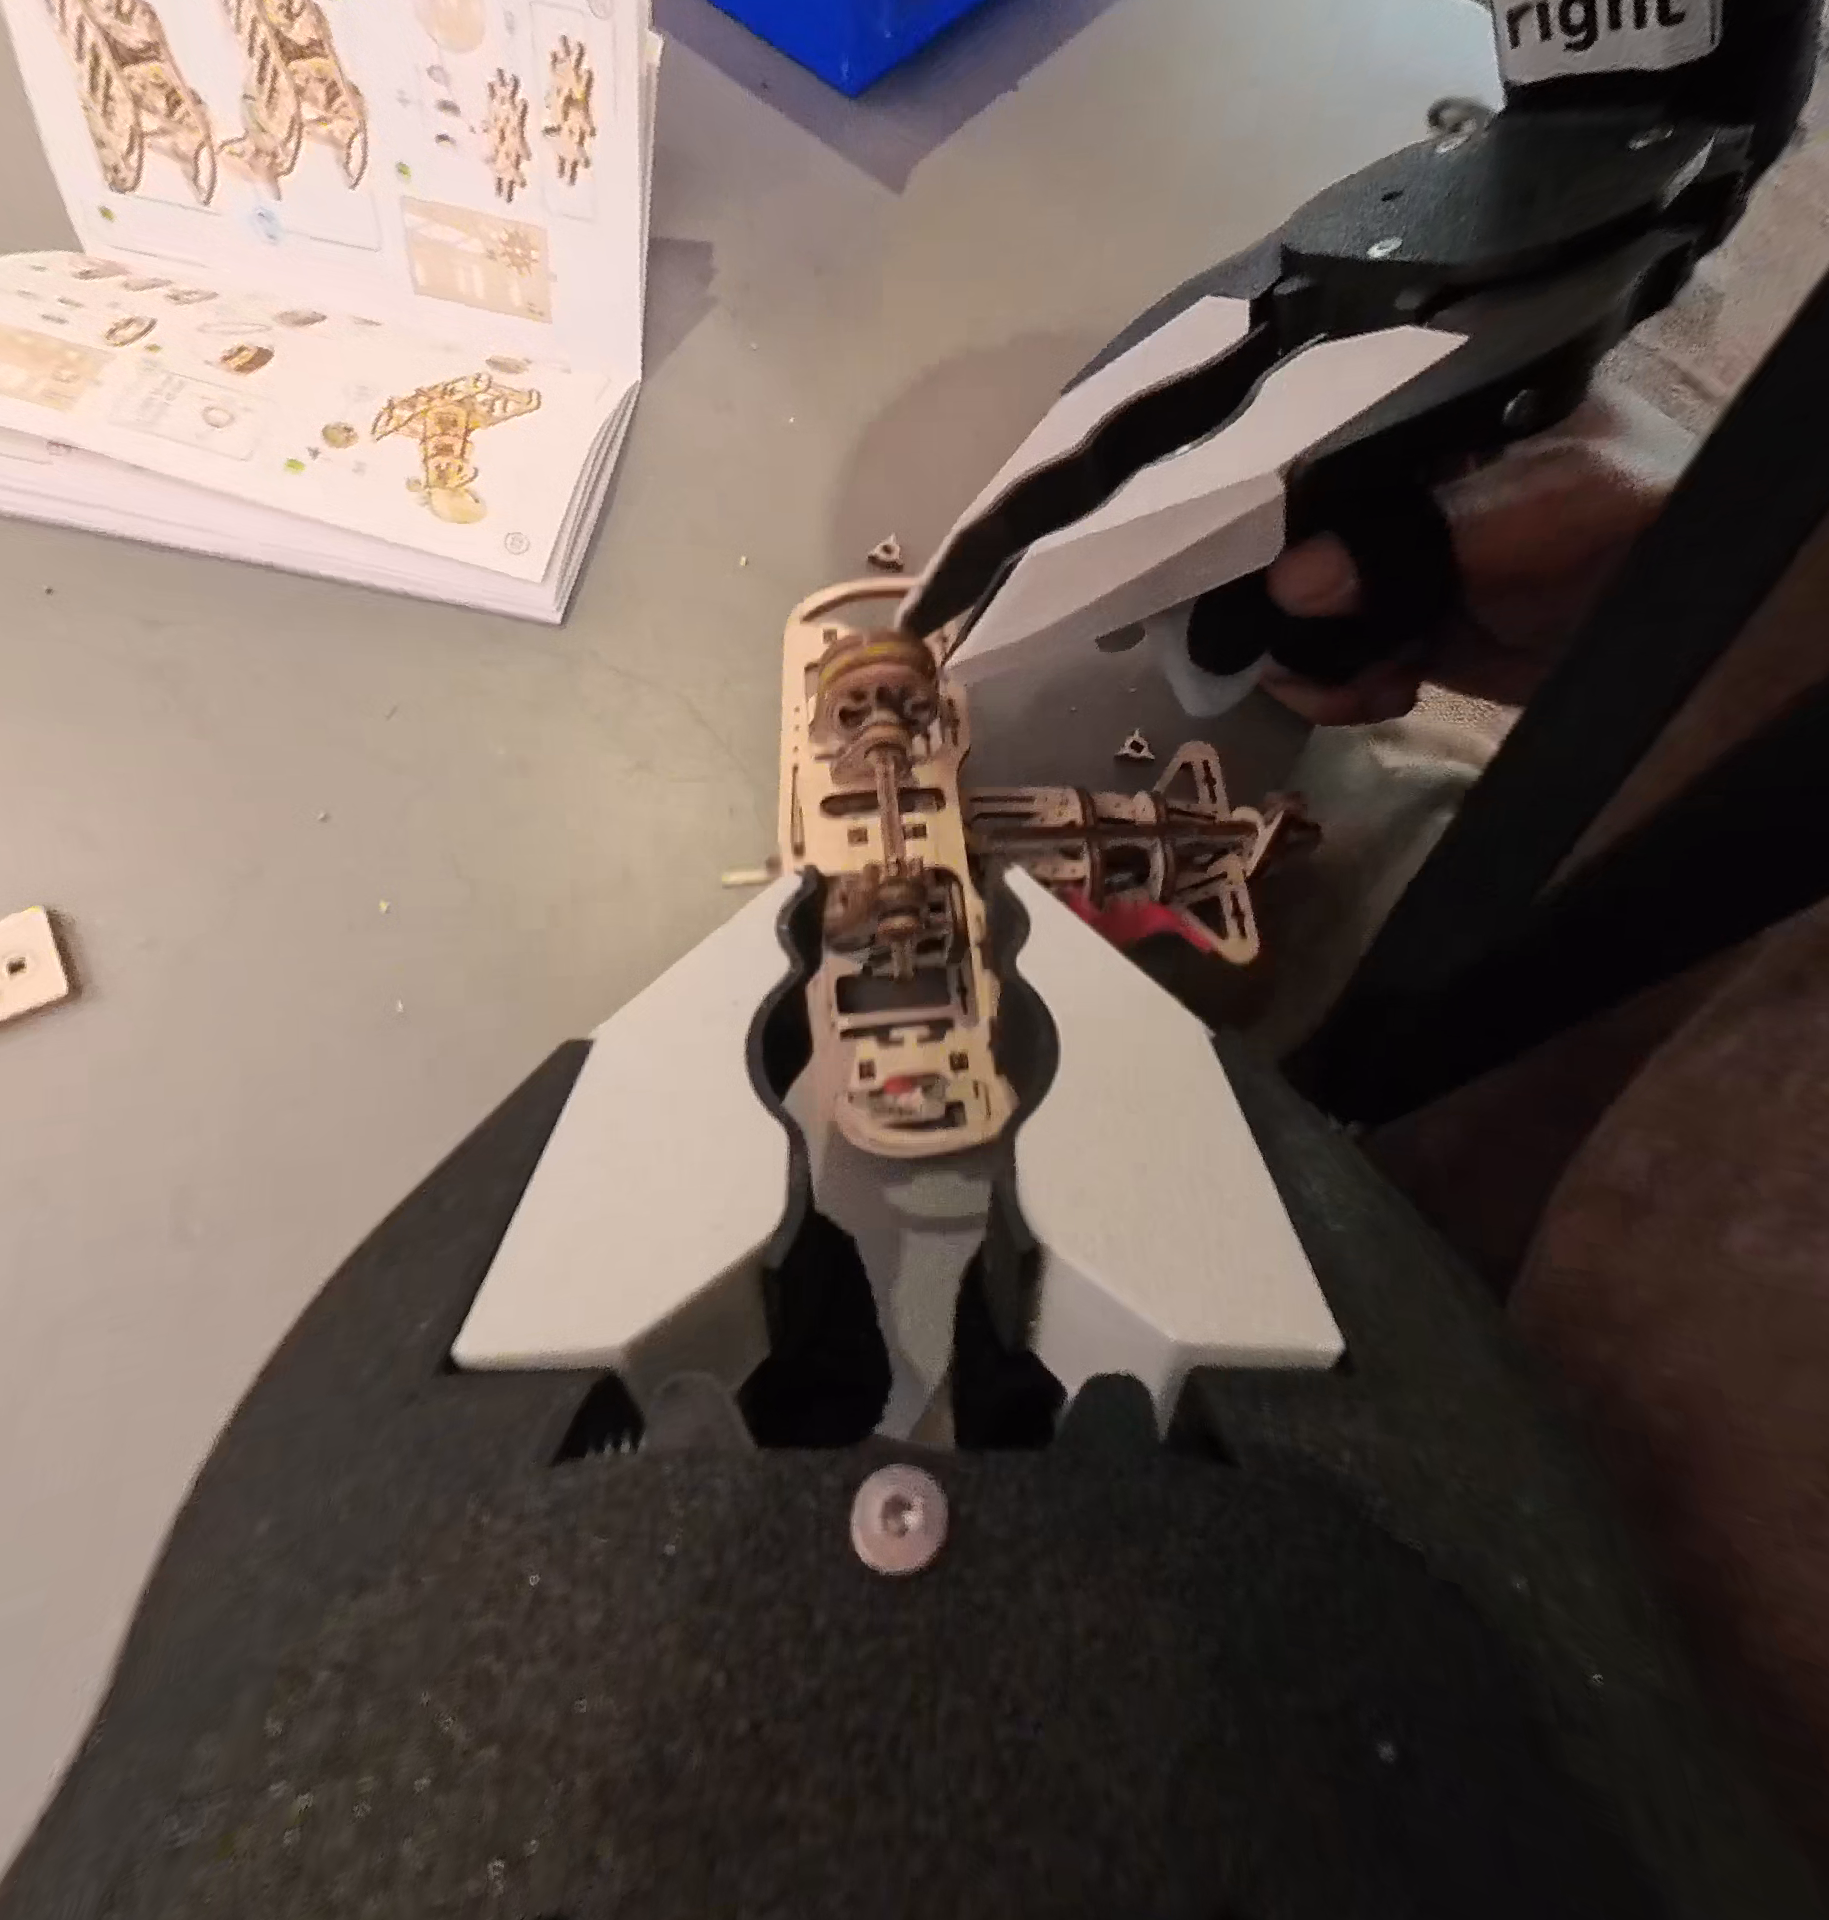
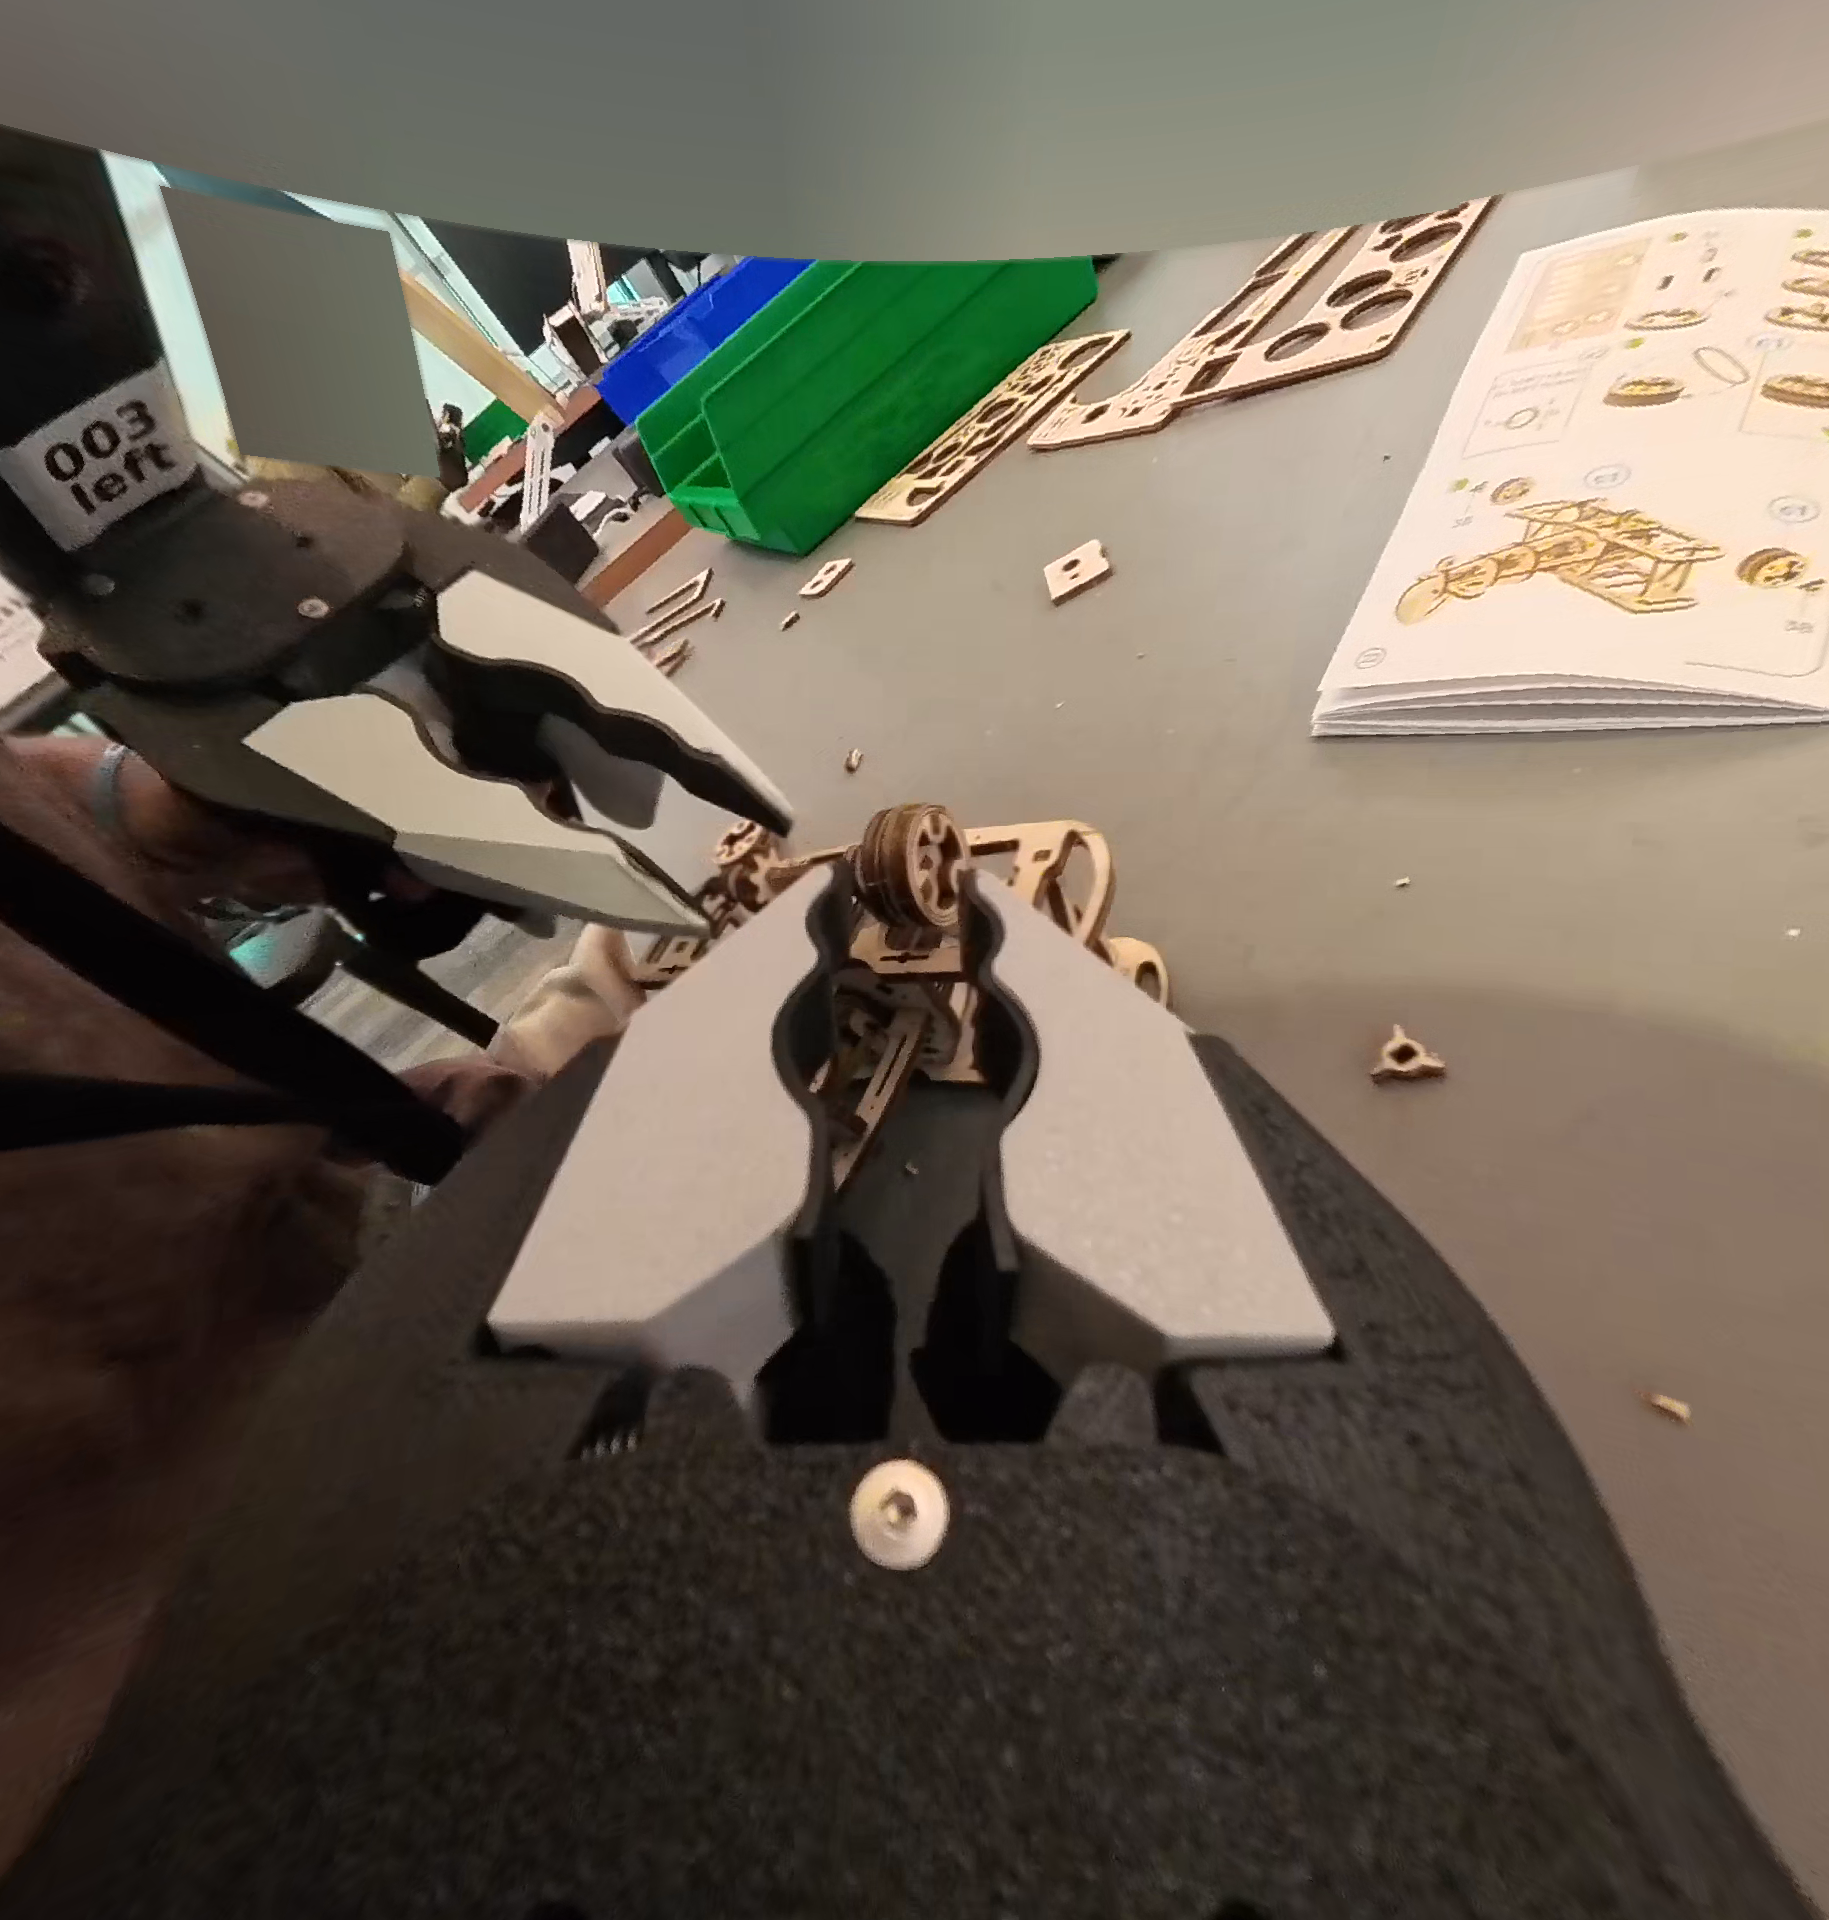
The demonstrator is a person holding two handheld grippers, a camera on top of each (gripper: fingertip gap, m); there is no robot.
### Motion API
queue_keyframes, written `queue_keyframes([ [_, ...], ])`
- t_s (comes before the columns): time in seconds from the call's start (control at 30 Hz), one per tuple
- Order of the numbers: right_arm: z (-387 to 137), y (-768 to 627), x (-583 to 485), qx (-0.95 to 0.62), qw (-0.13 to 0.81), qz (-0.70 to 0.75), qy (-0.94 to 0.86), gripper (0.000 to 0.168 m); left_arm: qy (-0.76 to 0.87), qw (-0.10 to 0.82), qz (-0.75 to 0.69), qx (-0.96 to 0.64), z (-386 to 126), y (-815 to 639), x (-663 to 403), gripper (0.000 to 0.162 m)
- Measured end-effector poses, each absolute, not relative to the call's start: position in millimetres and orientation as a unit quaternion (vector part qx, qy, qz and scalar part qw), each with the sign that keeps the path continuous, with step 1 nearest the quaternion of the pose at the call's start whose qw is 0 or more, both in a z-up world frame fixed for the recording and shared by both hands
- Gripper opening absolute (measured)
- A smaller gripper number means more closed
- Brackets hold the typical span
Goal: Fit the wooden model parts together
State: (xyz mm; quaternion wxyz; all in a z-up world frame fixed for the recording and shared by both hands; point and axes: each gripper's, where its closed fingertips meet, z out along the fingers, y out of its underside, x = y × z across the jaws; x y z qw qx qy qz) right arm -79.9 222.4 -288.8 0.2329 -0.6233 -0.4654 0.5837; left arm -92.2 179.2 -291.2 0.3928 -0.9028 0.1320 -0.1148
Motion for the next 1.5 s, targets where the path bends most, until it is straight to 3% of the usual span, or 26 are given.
queue_keyframes([
  [0.5, -288.4, 226.0, -84.3, -0.631, 0.227, 0.585, -0.456, 0.014, 0.103, 0.417, -0.161, -0.888, -297.0, 164.4, -90.9, 0.015],
  [0.63, -288.0, 229.1, -86.5, -0.635, 0.232, 0.580, -0.456, 0.014, 0.103, 0.423, -0.149, -0.888, -299.9, 168.6, -91.0, 0.001],
  [0.87, -291.1, 233.8, -89.7, -0.634, 0.258, 0.545, -0.484, 0.011, 0.097, 0.428, -0.128, -0.889, -300.0, 174.5, -96.1, 0.000],
  [1.03, -287.4, 236.8, -89.9, -0.626, 0.276, 0.542, -0.488, 0.018, 0.106, 0.428, -0.126, -0.889, -299.9, 175.7, -93.6, 0.000],
  [1.13, -285.5, 233.5, -92.0, -0.623, 0.258, 0.564, -0.477, 0.010, 0.107, 0.429, -0.129, -0.888, -300.0, 176.3, -91.4, 0.000],
  [1.5, -285.9, 232.9, -95.3, -0.632, 0.221, 0.594, -0.447, 0.008, 0.120, 0.421, -0.149, -0.887, -300.7, 178.2, -84.9, 0.000],
])
